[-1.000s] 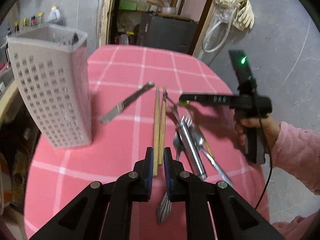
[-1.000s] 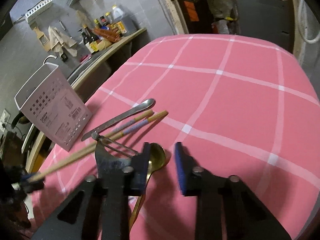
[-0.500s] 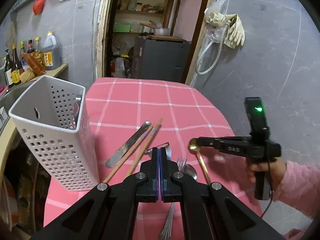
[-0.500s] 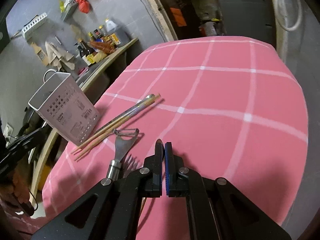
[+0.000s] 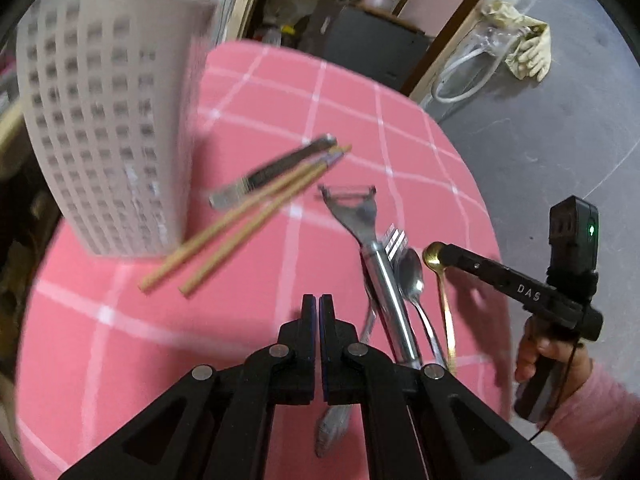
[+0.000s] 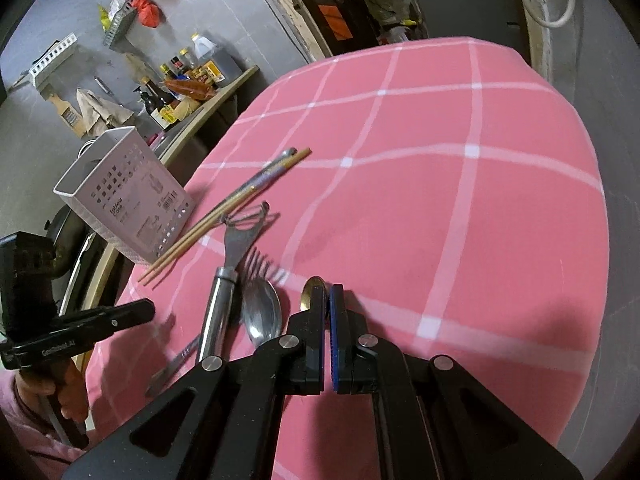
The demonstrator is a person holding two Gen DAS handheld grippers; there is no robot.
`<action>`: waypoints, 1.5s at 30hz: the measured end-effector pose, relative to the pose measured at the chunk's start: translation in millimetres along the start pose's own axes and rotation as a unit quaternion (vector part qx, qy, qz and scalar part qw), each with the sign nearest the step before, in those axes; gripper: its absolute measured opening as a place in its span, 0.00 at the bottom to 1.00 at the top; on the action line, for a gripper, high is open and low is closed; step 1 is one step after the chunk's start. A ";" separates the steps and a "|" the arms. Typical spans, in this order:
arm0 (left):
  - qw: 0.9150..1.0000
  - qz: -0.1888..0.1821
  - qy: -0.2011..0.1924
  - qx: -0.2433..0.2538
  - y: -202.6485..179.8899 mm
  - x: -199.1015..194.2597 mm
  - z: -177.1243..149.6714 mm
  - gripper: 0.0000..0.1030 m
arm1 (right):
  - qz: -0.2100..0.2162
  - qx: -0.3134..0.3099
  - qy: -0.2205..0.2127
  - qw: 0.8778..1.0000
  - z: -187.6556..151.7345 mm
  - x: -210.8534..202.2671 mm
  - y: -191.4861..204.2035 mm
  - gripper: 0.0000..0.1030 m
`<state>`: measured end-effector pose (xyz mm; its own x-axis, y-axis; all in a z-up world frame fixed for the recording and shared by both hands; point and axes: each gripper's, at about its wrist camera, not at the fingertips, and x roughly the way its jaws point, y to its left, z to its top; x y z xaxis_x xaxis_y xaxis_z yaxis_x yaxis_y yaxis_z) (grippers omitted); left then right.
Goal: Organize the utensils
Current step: 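Lift the gold spoon with the right tool toward the caddy, then grasp the steel peeler handle with the left tool while the right tool holds the gold spoon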
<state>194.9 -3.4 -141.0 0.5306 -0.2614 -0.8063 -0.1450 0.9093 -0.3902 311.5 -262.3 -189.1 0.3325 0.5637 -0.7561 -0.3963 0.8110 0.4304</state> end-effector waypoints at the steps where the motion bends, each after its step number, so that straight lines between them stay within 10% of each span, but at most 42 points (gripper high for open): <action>1: 1.000 -0.012 0.007 -0.006 -0.4 4.1 -1.2 0.03 | 0.000 0.005 -0.001 1.000 -1.9 -0.3 -1.1 0.02; 13: 0.990 -0.102 0.092 0.035 -39.3 33.5 -14.9 0.08 | -0.014 0.039 -0.018 0.999 -21.8 -18.4 -7.0 0.02; 17: 0.985 -0.107 0.126 0.049 -46.5 40.8 -23.2 0.26 | -0.015 0.053 -0.021 0.998 -29.9 -20.8 -8.9 0.02; 32: 0.981 -0.039 0.122 0.146 -87.0 49.9 -29.7 0.37 | -0.026 0.070 -0.035 0.997 -39.7 -26.9 -4.3 0.02; 45: 0.991 -0.026 0.104 0.081 -81.0 56.3 -6.3 0.33 | -0.042 0.071 -0.045 0.996 -48.8 -34.3 -3.5 0.02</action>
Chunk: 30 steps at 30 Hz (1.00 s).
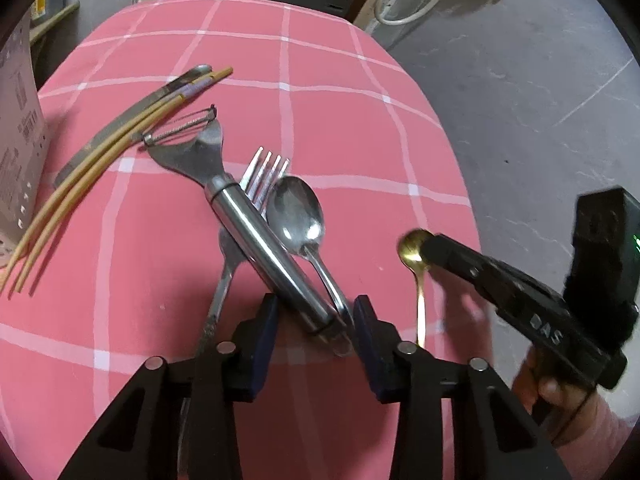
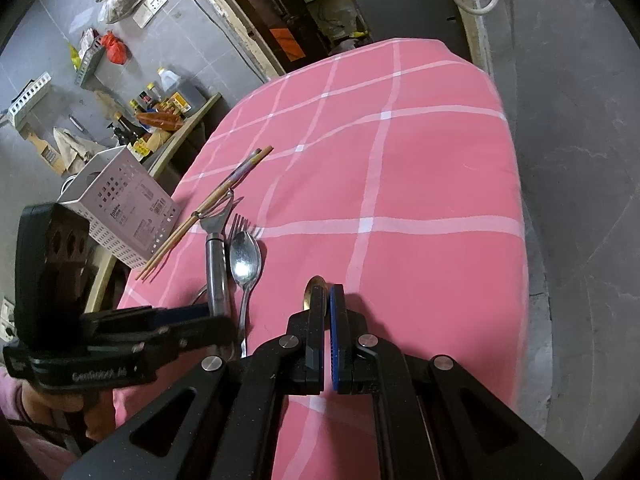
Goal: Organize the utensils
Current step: 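Grasp the steel peeler handle with the left tool while the right tool holds the gold spoon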
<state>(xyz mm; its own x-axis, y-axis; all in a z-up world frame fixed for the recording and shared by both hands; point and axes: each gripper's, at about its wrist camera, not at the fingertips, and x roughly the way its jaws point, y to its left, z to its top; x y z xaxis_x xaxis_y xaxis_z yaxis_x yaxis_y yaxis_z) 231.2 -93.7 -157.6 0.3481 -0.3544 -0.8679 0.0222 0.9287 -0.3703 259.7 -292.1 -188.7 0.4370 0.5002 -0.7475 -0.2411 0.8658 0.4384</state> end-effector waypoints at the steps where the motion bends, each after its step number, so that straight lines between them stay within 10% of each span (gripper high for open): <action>1: 1.000 0.000 0.001 -0.004 1.8 1.1 -0.4 0.33 | 0.000 0.001 0.000 1.000 -0.9 0.0 -0.1 0.02; 18: 0.993 -0.031 0.017 -0.115 23.2 9.9 14.4 0.21 | 0.001 0.003 -0.010 1.000 -3.9 -4.4 5.5 0.02; 30: 0.998 0.019 0.000 -0.061 36.9 -45.8 -2.0 0.17 | -0.011 -0.032 -0.053 0.998 0.9 -24.8 33.2 0.02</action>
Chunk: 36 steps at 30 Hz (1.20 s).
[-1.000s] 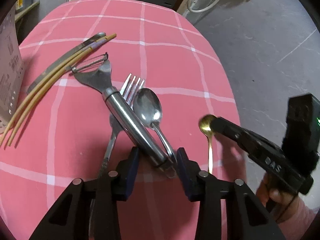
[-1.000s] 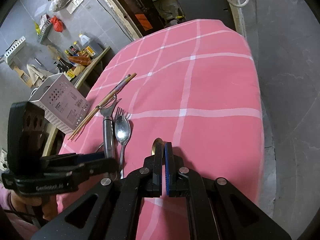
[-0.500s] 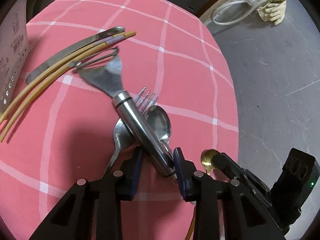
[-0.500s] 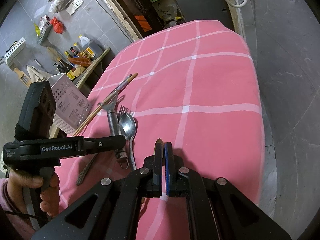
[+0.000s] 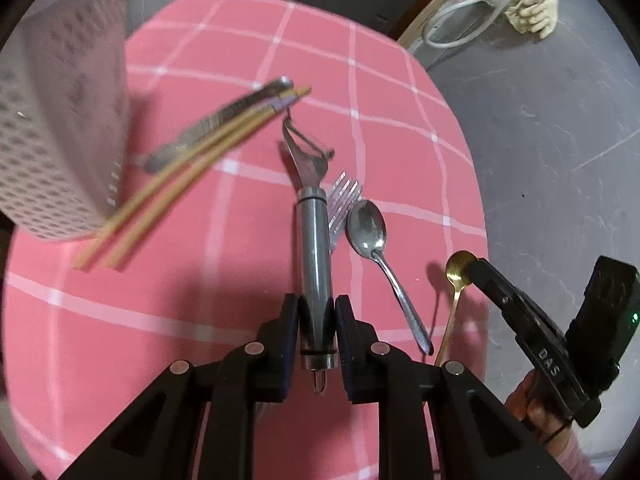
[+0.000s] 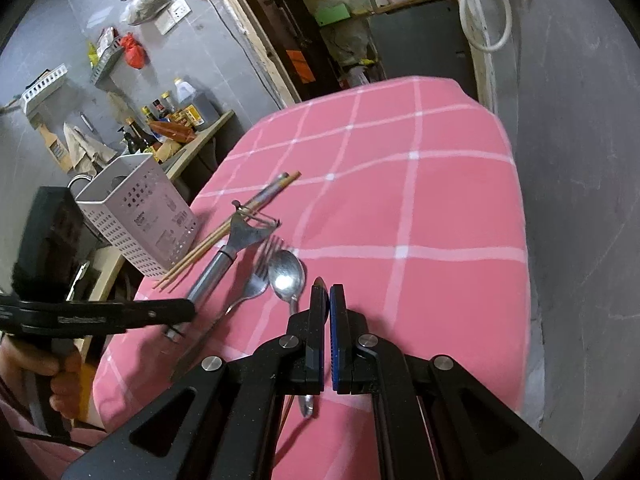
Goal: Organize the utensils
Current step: 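Grasp the steel peeler handle with the left tool while the right tool holds the gold spoon, then carry the peeler over the white caddy with the left tool while the right tool drops the gold spoon in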
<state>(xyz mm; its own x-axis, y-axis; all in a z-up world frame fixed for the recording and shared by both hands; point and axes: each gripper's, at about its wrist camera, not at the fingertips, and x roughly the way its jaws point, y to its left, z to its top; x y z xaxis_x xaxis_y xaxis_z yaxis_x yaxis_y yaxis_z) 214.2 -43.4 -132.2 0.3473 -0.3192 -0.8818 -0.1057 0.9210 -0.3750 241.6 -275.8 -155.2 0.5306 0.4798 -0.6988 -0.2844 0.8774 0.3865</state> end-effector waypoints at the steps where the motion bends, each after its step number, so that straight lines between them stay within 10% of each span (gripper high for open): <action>1: 1.000 0.004 -0.006 0.007 0.5 -6.1 0.4 0.17 | 0.000 0.000 -0.003 1.000 0.6 -1.7 0.7 0.02; 19: 0.983 0.023 -0.158 0.086 -5.1 -101.6 17.7 0.17 | 0.001 -0.017 -0.061 0.998 24.6 -33.8 32.0 0.02; 36: 0.972 0.003 -0.218 0.088 5.3 -175.5 40.2 0.17 | 0.027 -0.084 -0.172 0.981 95.2 -75.3 99.7 0.02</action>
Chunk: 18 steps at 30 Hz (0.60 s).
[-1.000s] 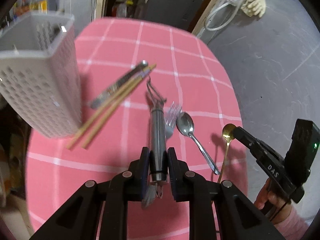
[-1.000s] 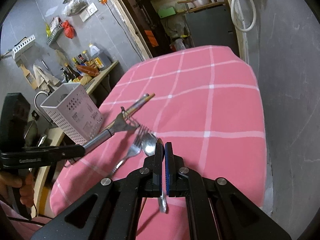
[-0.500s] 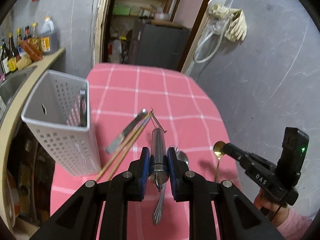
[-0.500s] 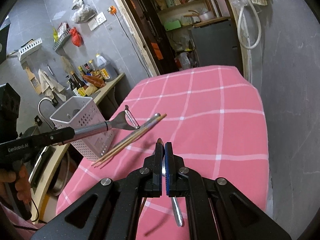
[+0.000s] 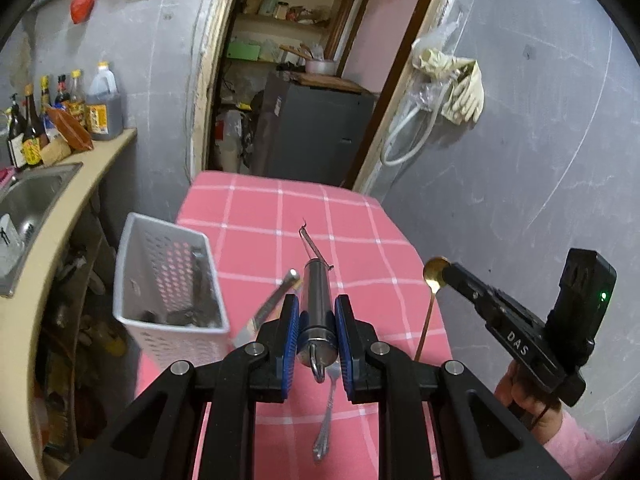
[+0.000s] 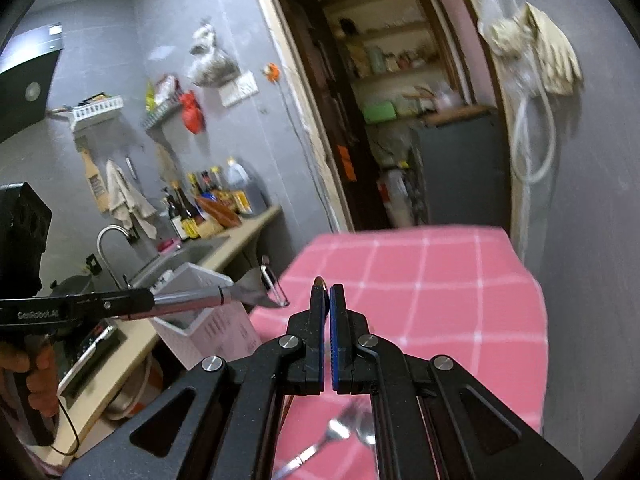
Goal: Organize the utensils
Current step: 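Carry the peeler over the white caddy with the left tool while the right tool drops the gold spoon in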
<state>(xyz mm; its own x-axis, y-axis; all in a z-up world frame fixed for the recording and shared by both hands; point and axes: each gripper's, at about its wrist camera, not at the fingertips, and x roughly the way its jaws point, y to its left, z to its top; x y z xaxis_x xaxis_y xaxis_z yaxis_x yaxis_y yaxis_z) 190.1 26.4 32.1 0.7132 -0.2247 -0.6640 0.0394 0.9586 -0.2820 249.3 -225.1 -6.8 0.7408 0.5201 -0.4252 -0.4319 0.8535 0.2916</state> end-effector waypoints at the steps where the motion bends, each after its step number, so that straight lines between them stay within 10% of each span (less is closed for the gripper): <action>1: 1.000 0.001 -0.004 0.000 2.7 -5.9 3.0 0.17 | 0.003 -0.005 -0.005 1.000 5.4 1.1 6.4 0.02; 18: 0.998 0.046 -0.008 -0.038 68.6 -88.0 25.3 0.17 | 0.078 -0.075 -0.103 0.989 82.6 62.1 118.5 0.02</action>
<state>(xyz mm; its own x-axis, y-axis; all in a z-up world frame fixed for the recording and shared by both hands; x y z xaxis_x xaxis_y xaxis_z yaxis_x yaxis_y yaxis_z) 147.7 116.3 88.7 0.7229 -0.1329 -0.6780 -0.0799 0.9587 -0.2730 286.6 -94.3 72.1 0.7410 0.6419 -0.1973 -0.6099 0.7662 0.2023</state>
